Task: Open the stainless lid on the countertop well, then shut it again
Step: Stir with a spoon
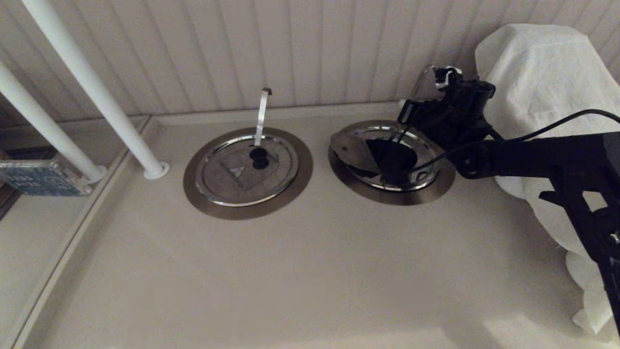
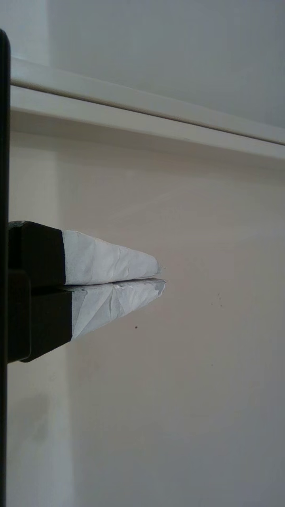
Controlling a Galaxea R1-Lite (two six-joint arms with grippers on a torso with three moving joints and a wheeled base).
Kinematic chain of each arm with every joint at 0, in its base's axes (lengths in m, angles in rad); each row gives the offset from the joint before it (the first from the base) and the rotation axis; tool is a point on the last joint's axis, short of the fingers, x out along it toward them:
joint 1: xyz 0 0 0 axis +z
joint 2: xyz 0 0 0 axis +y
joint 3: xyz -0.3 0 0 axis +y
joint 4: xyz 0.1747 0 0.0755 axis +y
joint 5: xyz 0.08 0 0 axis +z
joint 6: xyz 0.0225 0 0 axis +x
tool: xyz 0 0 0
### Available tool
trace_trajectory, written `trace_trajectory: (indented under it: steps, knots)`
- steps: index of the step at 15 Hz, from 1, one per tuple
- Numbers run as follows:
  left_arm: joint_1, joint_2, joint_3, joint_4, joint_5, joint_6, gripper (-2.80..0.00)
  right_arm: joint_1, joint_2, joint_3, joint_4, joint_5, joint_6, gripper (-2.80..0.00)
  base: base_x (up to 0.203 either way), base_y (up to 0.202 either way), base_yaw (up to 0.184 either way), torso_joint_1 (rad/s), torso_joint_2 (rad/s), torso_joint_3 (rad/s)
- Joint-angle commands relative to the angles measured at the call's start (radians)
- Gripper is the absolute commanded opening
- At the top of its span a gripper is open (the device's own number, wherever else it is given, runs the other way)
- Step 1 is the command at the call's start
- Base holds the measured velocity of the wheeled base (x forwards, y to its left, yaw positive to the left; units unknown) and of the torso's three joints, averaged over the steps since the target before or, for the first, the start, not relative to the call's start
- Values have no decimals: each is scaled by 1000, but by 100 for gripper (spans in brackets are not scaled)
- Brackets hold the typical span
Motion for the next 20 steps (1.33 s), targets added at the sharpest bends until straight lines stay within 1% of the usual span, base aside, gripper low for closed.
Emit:
trace_trajectory:
  steps: [1,8,13,16,19,20]
  knots:
    - [0,0,0,1,0,0,-280,2,-36,18,-6,-3,0,-280,0,0,0,0,0,0]
    - [0,0,0,1,0,0,-280,15,-142,112,-1,-5,-2,-280,0,0,0,0,0,0]
    - [0,0,0,1,0,0,-280,27,-229,197,32,6,-11,-280,0,0,0,0,0,0]
    - [0,0,0,1,0,0,-280,30,-268,241,76,44,-50,-280,0,0,0,0,0,0]
    - [0,0,0,1,0,0,-280,7,-265,242,138,48,-138,-280,0,0,0,0,0,0]
    - [0,0,0,1,0,0,-280,1,-263,242,146,48,-151,-280,0,0,0,0,0,0]
